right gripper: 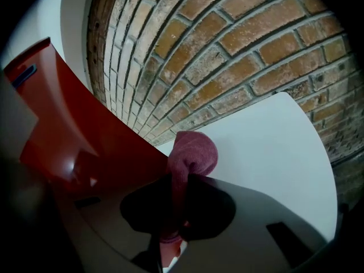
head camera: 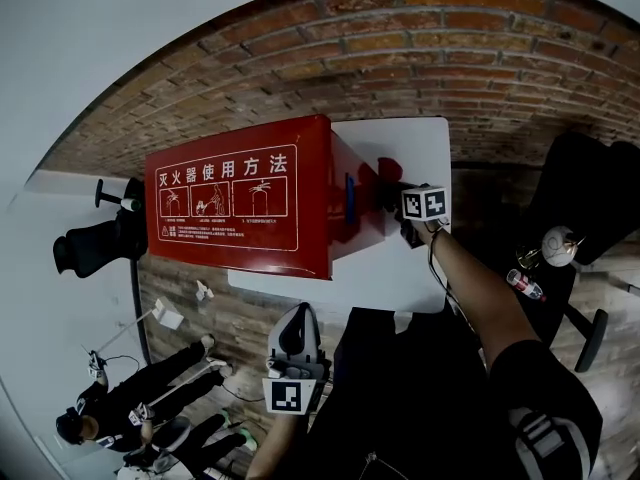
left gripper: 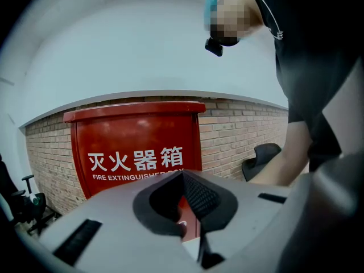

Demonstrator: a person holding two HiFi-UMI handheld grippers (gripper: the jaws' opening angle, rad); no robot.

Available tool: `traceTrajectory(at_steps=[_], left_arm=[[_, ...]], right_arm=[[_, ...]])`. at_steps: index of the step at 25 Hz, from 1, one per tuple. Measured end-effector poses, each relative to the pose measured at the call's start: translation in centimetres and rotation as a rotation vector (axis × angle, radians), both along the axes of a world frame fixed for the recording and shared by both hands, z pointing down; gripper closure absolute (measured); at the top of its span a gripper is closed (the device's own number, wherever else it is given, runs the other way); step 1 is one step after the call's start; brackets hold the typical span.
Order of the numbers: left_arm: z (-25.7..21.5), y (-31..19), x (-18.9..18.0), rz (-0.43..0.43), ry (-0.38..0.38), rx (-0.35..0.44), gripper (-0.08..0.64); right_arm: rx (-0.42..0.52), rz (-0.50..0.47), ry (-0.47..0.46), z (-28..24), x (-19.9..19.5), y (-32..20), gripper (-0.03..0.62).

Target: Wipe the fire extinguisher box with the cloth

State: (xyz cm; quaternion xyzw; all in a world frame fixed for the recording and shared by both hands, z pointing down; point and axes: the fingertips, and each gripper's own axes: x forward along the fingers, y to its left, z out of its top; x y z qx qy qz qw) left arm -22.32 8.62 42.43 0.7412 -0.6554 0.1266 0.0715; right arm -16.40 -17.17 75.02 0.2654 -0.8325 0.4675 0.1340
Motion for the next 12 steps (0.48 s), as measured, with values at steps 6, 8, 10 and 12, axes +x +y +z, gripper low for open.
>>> traceTrajectory(at_steps=[6, 8, 10, 12], left_arm=[[-0.3, 0.0, -0.1, -0.003, -0.015, 0.011, 0.512], [-0.3, 0.1, -0.2, -0.009, -0.016, 0.010, 0.511], [-0.1, 0.3, -0.3, -0.019, -0.011, 0.003, 0.511], [-0.1, 0.4, -0.3, -0.022, -0.015, -0.001, 0.512]], right_arm=[[-0.039, -0.010, 0.048, 2.6, -0.2, 0.4, 0.522], [-0.048, -0.017, 0.065, 3.4, -0.2, 0.6, 0.522], [-0.053, -0.014, 0.074, 3.9, -0.2, 0.7, 0.522], [-0.050, -0.004, 0.081, 4.1, -0.2, 0.5, 0.522]])
